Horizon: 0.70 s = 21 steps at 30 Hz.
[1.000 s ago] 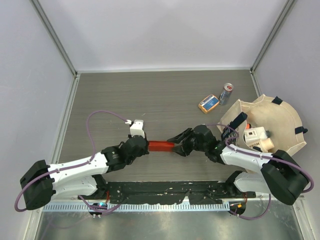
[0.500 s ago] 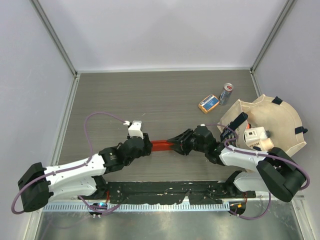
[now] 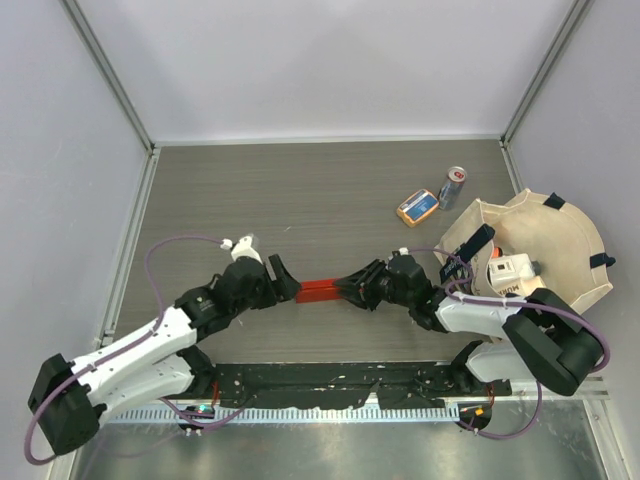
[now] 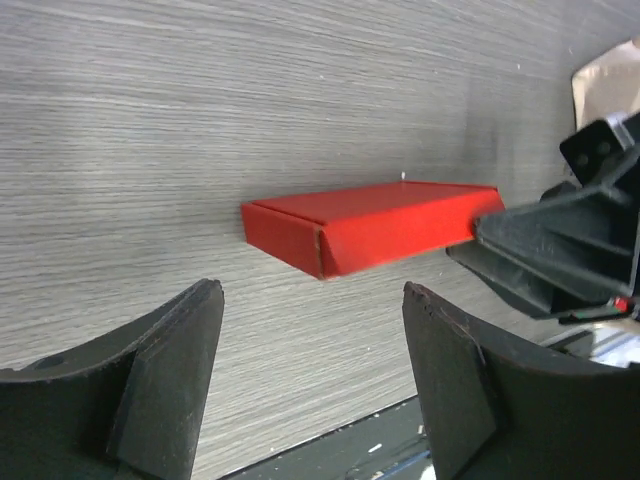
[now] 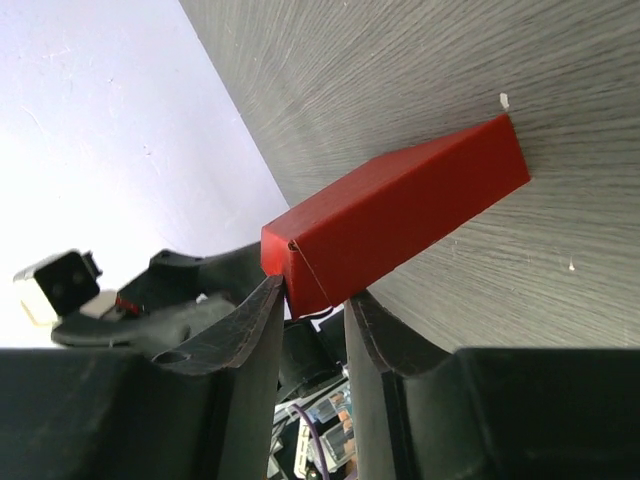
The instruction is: Fold the paper box
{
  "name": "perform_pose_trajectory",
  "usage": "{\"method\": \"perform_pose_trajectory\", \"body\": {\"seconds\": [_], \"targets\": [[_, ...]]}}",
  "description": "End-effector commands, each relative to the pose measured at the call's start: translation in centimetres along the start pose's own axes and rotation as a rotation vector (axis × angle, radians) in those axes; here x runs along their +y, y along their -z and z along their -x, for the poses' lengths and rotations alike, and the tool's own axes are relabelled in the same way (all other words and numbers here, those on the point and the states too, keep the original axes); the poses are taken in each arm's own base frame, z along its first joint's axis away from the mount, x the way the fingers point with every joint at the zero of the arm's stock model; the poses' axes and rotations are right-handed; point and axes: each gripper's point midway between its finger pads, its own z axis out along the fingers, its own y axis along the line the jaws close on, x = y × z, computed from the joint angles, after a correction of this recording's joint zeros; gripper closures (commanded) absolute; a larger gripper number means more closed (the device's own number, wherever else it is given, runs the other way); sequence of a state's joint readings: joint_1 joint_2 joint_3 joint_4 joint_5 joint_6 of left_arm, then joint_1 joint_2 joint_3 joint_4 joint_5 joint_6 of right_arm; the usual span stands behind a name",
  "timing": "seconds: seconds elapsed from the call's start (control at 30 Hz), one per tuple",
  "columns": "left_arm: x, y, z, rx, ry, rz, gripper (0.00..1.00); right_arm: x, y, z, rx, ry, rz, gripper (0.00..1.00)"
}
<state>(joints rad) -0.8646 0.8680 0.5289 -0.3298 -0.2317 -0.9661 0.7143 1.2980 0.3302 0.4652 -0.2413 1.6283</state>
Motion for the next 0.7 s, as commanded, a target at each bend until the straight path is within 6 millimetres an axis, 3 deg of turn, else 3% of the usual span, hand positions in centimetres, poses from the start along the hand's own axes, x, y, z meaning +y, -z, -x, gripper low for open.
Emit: {"method": "perform_pose_trajectory", "body": {"seconds": [0.0, 0.07, 0.1, 0.3, 0.67], "targets": [[-1.0, -0.5, 0.4, 0.095, 0.243, -0.092, 0.26, -4.4, -0.2, 1.1, -0.052, 0.017, -0.125, 0.67], [-0.8, -1.4, 1.4, 0.061, 0.311, -0.138, 0.30, -4.7, -0.2, 1.2, -0.057, 0.019, -0.130, 0.69], [-1.7, -1.4, 2.0, 0.051, 0.337, -0.192, 0.30, -4.8, -0.2, 1.2, -0.057, 0.019, -0.131, 0.69], [-1.4, -2.5, 1.8, 0.046, 0.344, -0.228, 0.33, -5.3, -0.1, 1.5, -0.062, 0.020, -0.132, 0.73], [0.7, -3.7, -0.1, 0.061, 0.360, -0.195, 0.64, -5.3, -0.4, 1.5, -0.053, 0.034, -0.130, 0.78]]}}
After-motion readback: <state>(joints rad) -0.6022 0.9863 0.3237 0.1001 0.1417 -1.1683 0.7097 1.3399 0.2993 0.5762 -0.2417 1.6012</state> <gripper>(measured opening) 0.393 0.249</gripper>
